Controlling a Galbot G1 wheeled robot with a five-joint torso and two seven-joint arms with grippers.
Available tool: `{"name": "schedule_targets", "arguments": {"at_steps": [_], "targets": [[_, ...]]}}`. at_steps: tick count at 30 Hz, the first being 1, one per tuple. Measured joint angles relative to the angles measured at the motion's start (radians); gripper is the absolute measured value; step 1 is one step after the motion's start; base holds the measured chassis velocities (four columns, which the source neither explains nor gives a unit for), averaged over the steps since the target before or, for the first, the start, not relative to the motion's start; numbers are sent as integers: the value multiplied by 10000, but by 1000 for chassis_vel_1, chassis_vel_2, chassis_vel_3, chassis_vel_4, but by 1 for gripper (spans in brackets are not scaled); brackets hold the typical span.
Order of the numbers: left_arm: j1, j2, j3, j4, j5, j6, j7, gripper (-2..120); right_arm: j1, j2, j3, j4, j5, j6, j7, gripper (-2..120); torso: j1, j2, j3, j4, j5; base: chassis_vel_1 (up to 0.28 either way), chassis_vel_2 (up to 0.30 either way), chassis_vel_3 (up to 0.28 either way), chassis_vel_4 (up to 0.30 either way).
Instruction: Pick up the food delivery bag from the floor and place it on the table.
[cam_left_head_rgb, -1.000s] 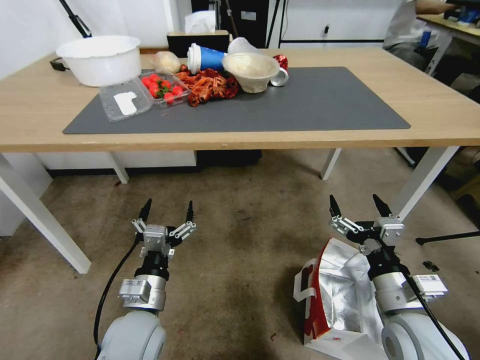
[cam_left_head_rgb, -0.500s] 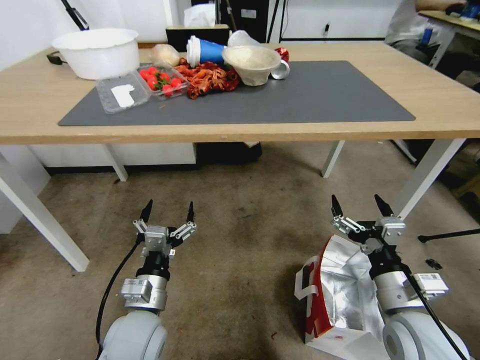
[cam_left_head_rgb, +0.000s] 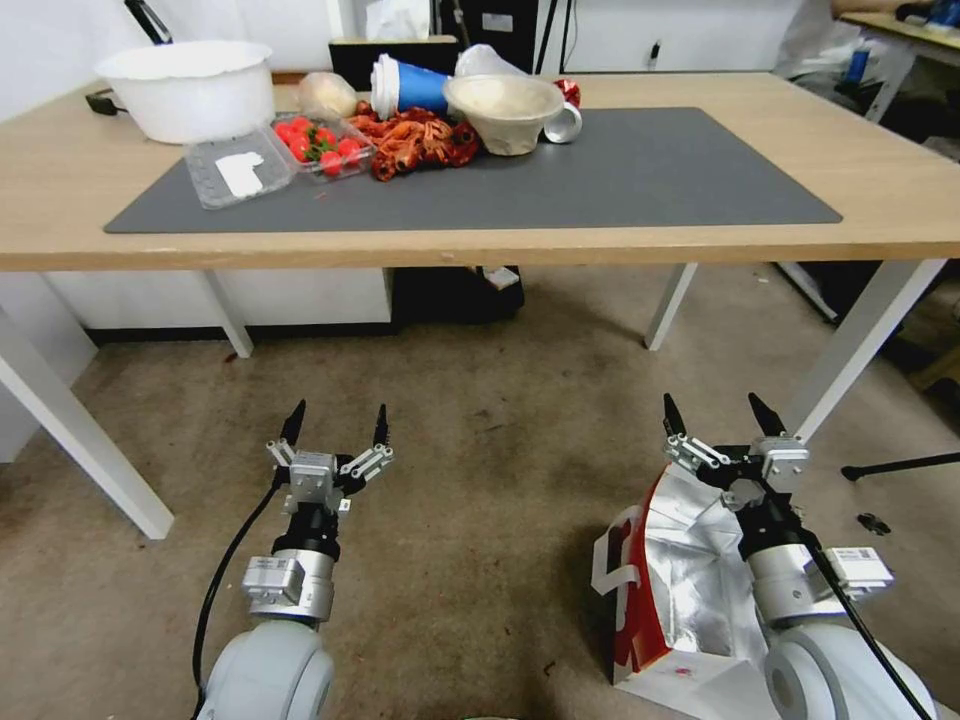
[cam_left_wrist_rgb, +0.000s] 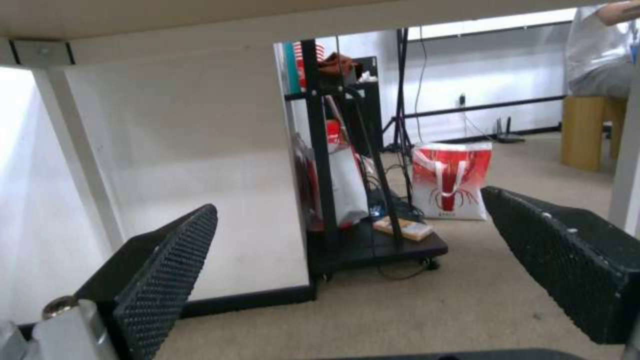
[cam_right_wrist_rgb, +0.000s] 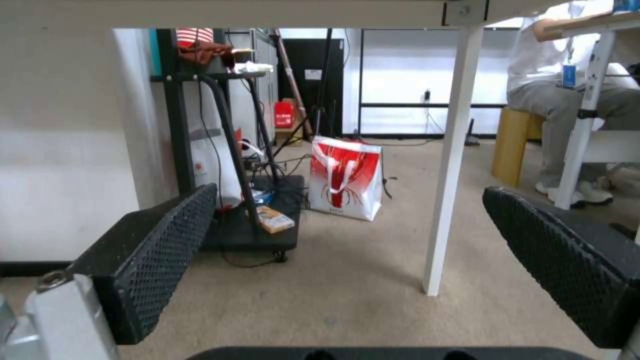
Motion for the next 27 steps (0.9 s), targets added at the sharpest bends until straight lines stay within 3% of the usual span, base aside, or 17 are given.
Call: {"name": "schedule_targets", "arguments": {"at_steps": [21, 27], "targets": [[76, -8, -19, -105, 24, -46, 30, 99, -146, 53, 17, 61, -42, 88, 6, 100, -70, -831, -757, 0, 0, 0, 0, 0, 0], [76, -21, -23, -109, 25, -56, 20, 99, -152, 51, 12, 55, -55, 111, -8, 100, -102, -976, -778, 0, 0, 0, 0, 0, 0]]}}
